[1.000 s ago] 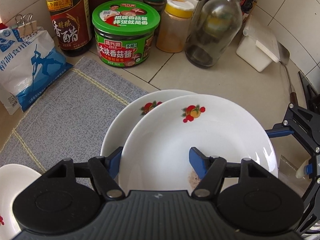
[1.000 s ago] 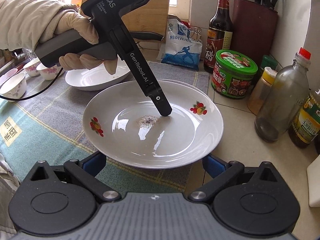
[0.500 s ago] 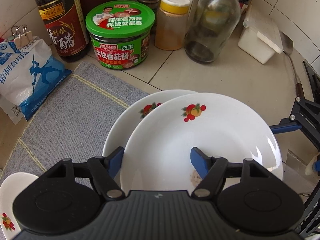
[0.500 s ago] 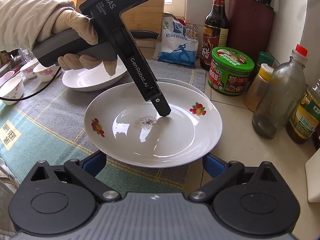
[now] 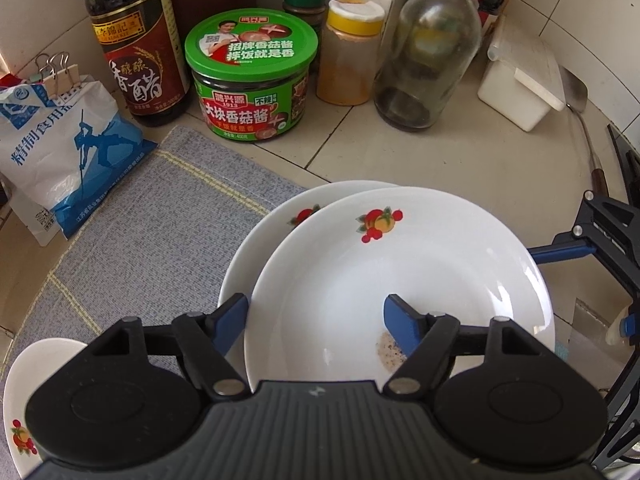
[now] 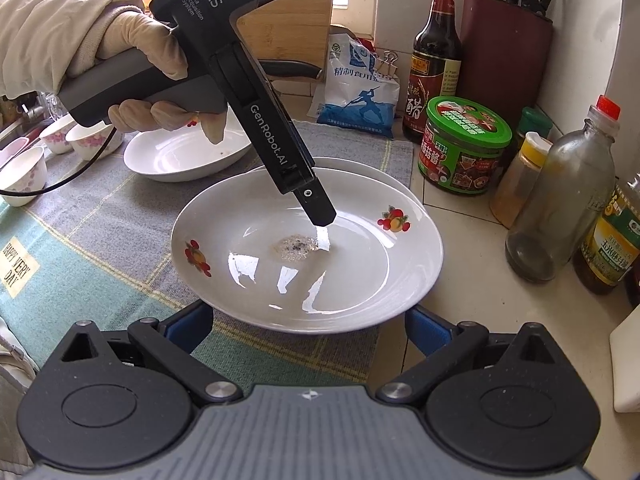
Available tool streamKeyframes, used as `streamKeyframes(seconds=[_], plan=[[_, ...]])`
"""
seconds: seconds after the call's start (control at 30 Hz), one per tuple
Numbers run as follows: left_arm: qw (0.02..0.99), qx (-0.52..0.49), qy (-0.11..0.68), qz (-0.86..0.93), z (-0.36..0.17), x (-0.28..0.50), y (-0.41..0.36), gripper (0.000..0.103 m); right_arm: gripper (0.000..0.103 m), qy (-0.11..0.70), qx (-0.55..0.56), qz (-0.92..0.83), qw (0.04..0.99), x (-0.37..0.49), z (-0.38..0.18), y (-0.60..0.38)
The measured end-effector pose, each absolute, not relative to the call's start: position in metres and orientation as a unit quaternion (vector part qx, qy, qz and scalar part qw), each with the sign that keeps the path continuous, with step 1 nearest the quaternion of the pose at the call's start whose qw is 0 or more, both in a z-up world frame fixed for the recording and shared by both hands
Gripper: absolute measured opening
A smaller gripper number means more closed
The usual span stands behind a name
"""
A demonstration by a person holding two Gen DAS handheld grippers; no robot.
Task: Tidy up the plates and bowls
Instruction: 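Lower the stained plate onto the fruit-print plate and open the left tool, then withdraw the left tool from the stacked plates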
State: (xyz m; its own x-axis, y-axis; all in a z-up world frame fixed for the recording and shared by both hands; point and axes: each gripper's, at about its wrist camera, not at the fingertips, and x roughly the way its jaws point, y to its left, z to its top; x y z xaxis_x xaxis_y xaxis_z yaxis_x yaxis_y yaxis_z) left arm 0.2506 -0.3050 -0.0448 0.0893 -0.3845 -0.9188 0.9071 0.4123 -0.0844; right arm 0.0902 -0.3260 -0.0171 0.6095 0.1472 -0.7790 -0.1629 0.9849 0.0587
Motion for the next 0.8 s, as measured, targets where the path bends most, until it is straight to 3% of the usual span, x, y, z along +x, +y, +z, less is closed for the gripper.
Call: streamKeyframes(seconds=[0.43,0.8], plan=[[0.709,0.288,0.466,-0.444,-0.039,0.246,-0.300,0.083,0.103,0.433,-0.012,0.084,0.897,0.092,-0.017,-0.328],[0.756,0.235,0.432,-0.433,-0.016,0.229,-0.275,0.083,0.103,0.410,0.012,0.056,0.910,0.075,-0.011,-0.331]])
